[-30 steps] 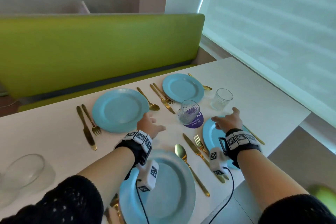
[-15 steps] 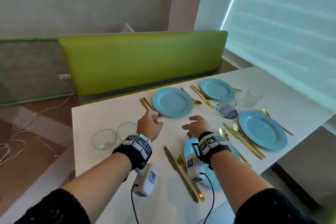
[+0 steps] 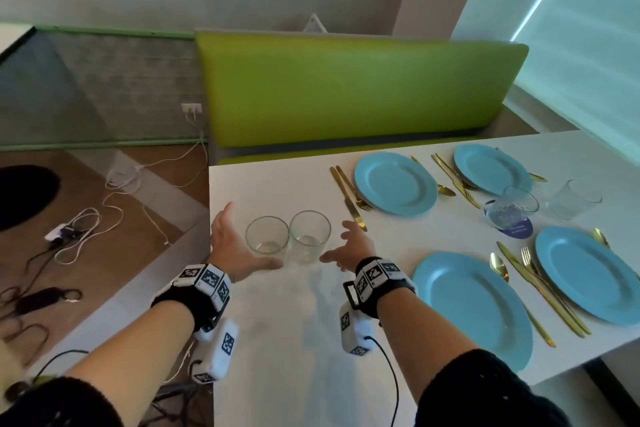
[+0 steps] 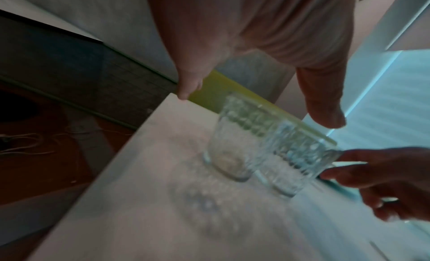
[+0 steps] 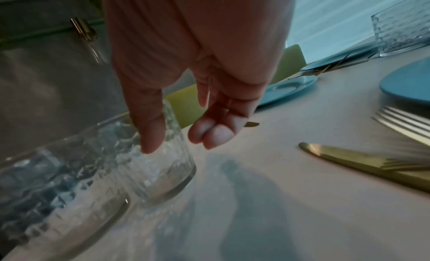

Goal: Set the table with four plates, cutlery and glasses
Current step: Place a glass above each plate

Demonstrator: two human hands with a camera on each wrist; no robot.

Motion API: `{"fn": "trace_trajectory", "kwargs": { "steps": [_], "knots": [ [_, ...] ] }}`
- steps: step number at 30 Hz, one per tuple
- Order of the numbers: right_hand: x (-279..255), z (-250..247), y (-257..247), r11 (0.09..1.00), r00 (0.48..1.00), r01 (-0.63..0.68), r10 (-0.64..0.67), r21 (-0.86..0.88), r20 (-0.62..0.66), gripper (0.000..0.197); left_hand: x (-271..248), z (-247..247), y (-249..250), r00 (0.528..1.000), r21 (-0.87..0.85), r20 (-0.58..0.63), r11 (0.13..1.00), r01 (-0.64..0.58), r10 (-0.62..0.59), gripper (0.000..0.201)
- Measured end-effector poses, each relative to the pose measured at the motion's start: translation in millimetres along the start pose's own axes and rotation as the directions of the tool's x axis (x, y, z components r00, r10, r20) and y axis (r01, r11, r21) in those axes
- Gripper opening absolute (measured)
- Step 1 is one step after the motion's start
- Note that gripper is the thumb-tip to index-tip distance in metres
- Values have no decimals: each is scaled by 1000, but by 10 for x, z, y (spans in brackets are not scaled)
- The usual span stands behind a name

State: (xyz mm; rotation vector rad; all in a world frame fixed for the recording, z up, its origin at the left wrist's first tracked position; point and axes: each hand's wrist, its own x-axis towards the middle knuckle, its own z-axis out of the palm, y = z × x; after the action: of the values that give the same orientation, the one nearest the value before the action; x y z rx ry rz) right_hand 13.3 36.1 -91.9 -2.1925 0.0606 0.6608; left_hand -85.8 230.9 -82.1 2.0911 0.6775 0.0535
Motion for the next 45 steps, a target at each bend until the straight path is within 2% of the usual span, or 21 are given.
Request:
{"fn": "trace_trajectory", "kwargs": {
  "steps": [2,6,10,14,19,23,27,31,37,42,45],
  "knots": [
    [49,73,29,1000,1000,15,-15,-23,14,96,58,51,-202,997,-18,48,998,67,-66,162],
    [108,205,46,996,998,47,-45,-73,38,102,105,194,-335,979,-132,158,980,150,-128,137],
    [133,304,56,996,997,69,-67,-57,39,105,189,347,-392,982,-194,126,967,163,-140,125],
    [157,363,72,995,996,86,-87,-55,-21,107,218,398,-370,991,-186,63,974,131,-121,110],
    [134,448,42,994,992,90,-95,-60,-88,98,205,399,-352,993,-154,43,981,117,-112,90],
    [108,498,8,980,988,99,-118,-175,-98,88,178,375,-368,992,-150,31,981,122,-119,85],
    [52,470,34,982,987,95,-114,-160,-110,79,132,354,-325,991,-110,33,985,129,-127,84],
    [17,170,64,986,987,91,-108,-138,-118,76,137,373,-173,994,-95,31,989,110,-108,86],
    [80,-714,174,993,966,56,-80,-102,-247,73,183,675,386,996,-89,79,995,38,-31,86],
    [194,-1428,486,995,939,-24,-12,-99,-345,74,141,1131,908,988,-92,147,995,-39,52,86],
    [301,-1755,693,985,906,-126,67,-117,-417,76,105,1410,1151,977,-90,197,993,-70,87,86]
  ]
}}
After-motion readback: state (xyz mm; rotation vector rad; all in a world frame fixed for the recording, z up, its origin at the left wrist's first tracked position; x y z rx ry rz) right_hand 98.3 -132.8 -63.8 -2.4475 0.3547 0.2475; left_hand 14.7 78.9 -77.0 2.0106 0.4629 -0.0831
